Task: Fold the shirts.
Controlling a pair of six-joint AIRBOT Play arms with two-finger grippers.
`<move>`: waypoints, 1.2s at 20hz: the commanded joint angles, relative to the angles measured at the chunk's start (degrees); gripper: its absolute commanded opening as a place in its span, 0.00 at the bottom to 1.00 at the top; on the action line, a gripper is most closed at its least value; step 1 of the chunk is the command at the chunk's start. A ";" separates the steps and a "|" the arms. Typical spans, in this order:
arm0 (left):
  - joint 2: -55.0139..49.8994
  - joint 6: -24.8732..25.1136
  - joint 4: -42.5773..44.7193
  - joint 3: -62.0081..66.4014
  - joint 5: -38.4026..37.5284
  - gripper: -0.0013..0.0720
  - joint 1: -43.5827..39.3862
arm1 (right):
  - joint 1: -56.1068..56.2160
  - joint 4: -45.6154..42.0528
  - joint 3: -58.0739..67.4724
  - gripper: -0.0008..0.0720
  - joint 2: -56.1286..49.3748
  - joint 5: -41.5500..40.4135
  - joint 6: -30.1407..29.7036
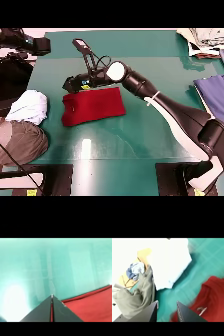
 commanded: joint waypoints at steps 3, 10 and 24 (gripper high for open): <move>1.53 1.09 -0.11 0.00 -2.25 0.05 1.29 | -9.99 -10.25 3.52 0.40 -0.20 19.65 0.79; 1.42 2.54 -3.41 -0.07 -2.16 0.05 1.11 | -27.26 -8.74 -14.29 0.40 2.58 27.52 0.85; 1.22 2.54 -10.88 -0.22 -1.79 0.05 0.66 | -18.16 15.45 -25.42 0.15 -5.33 1.97 -1.51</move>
